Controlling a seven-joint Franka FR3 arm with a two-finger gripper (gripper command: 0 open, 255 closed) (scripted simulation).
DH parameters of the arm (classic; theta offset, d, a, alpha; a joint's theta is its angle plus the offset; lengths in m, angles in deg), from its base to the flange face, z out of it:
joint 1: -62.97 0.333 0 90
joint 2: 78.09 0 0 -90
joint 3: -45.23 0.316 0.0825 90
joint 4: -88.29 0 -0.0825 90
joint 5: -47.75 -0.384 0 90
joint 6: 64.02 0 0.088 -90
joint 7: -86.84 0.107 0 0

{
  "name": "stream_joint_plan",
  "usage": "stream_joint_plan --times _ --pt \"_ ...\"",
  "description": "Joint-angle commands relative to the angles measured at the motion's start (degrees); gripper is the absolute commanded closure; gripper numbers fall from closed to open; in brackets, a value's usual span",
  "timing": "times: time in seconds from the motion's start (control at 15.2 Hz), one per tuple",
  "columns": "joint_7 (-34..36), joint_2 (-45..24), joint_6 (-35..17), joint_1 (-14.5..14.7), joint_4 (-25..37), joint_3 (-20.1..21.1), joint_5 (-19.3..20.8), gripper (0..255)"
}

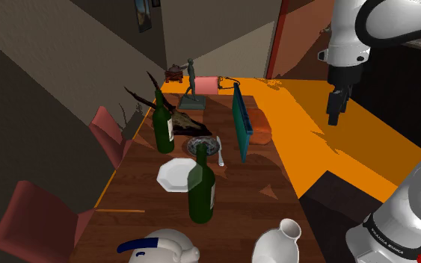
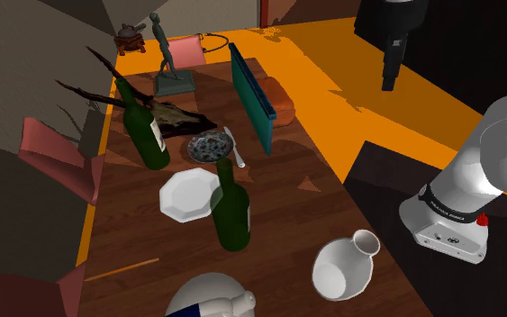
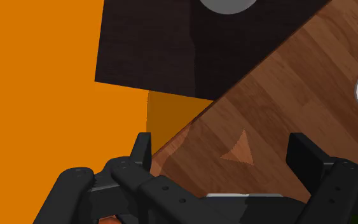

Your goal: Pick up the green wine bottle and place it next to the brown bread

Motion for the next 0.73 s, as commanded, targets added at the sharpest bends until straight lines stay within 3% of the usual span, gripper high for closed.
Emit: stream_joint_plan --times 0.0,0.66 --pt "0.00 0.00 0.00 0.00 0.00 0.00 0.00 0" --pt "11.96 -13.49 -5.48 3.94 8.02 9.35 -9.28 0"
